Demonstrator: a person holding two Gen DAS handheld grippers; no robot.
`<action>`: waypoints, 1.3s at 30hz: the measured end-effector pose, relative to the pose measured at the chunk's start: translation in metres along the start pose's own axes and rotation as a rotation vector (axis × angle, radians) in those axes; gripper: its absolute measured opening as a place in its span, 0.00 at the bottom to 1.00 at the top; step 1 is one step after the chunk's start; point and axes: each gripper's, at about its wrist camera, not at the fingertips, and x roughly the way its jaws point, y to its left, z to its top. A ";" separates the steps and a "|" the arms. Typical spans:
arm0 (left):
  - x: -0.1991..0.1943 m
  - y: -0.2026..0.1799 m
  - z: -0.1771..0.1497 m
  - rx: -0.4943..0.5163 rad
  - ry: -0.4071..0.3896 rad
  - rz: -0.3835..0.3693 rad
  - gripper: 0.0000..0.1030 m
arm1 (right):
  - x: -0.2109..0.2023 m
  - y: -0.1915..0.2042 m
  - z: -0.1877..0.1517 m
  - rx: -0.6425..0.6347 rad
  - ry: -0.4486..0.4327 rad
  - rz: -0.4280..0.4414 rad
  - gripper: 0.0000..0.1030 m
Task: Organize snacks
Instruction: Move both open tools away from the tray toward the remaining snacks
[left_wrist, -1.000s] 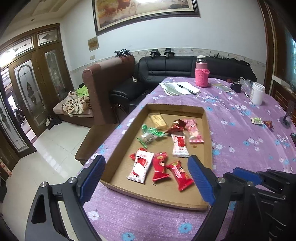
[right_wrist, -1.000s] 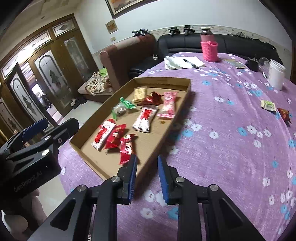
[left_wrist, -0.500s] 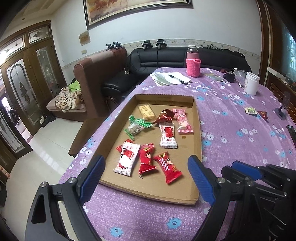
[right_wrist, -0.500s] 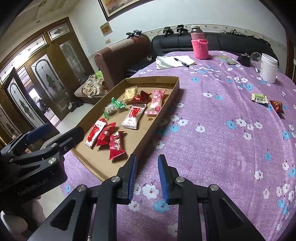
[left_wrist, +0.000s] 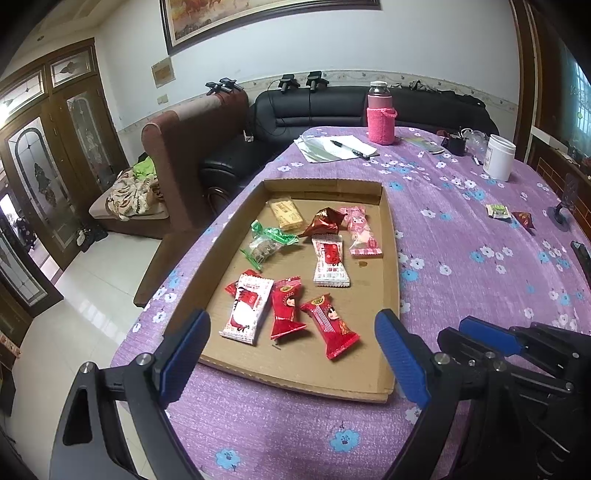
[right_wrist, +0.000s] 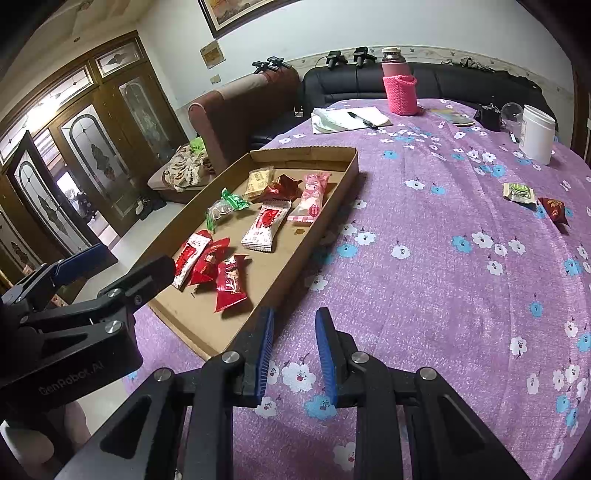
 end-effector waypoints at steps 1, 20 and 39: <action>0.000 0.000 0.000 0.000 0.002 0.001 0.88 | 0.000 0.000 0.000 0.001 0.001 0.000 0.25; 0.007 -0.003 -0.006 -0.003 0.020 -0.004 0.88 | 0.002 -0.007 -0.001 0.014 0.007 -0.001 0.25; 0.005 -0.011 0.009 -0.005 0.007 -0.077 0.88 | 0.001 -0.020 -0.002 0.008 0.022 -0.035 0.25</action>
